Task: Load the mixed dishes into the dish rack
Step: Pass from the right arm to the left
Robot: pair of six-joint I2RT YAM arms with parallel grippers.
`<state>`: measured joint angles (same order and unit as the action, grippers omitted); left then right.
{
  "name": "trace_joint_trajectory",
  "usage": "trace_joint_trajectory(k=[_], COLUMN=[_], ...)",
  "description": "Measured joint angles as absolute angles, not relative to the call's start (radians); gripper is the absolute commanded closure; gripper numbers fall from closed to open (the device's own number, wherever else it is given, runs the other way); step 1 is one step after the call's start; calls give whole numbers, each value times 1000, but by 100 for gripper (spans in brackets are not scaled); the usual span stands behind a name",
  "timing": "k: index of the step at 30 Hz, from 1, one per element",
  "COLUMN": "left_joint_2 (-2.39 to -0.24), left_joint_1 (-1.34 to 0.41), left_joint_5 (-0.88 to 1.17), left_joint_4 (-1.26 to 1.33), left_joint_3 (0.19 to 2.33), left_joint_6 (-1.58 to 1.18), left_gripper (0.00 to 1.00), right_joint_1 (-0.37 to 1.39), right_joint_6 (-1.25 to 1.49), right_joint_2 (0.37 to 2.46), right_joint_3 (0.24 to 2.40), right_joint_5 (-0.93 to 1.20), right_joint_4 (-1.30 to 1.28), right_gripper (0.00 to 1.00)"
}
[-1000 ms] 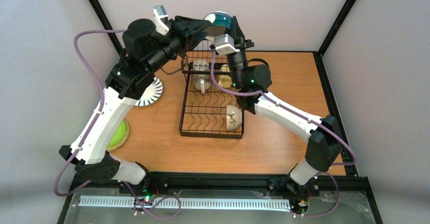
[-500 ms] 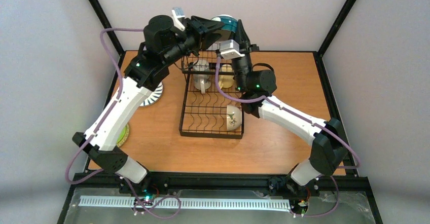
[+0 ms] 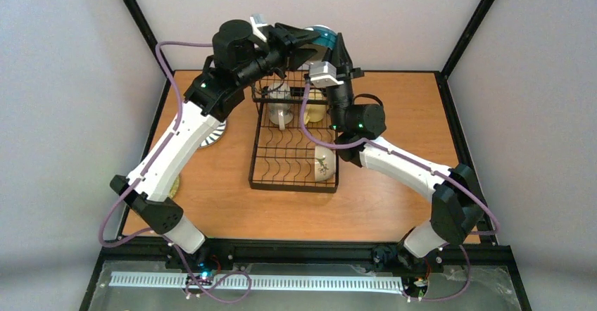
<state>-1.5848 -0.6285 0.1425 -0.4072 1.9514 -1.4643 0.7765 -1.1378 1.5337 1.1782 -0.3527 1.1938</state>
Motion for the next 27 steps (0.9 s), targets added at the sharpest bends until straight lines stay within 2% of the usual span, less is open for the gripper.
trace_joint_trajectory(k=[9, 16, 20, 24, 27], left_joint_2=[-1584, -1583, -1583, -1571, -1566], left_joint_1=[-630, -630, -630, -631, -631], left_joint_5=[143, 142, 142, 142, 142], left_joint_4=[-297, -206, -173, -128, -104], left_joint_3=[1881, 1808, 1783, 1745, 1721], left_joint_6=[-1552, -1616, -1643, -1672, -1689], left_gripper=[0, 6, 17, 24, 37], right_joint_1=[777, 781, 782, 787, 789], right_joint_6=[-1198, -1246, -1266, -1281, -1287], right_joint_2=[1554, 1583, 1589, 1590, 1590], right_joint_3=[1159, 1131, 1121, 1107, 1097], right_joint_5=[-355, -355, -353, -350, -350], right_joint_4=[1278, 1354, 1372, 1388, 1391], right_gripper=[98, 98, 98, 98, 98])
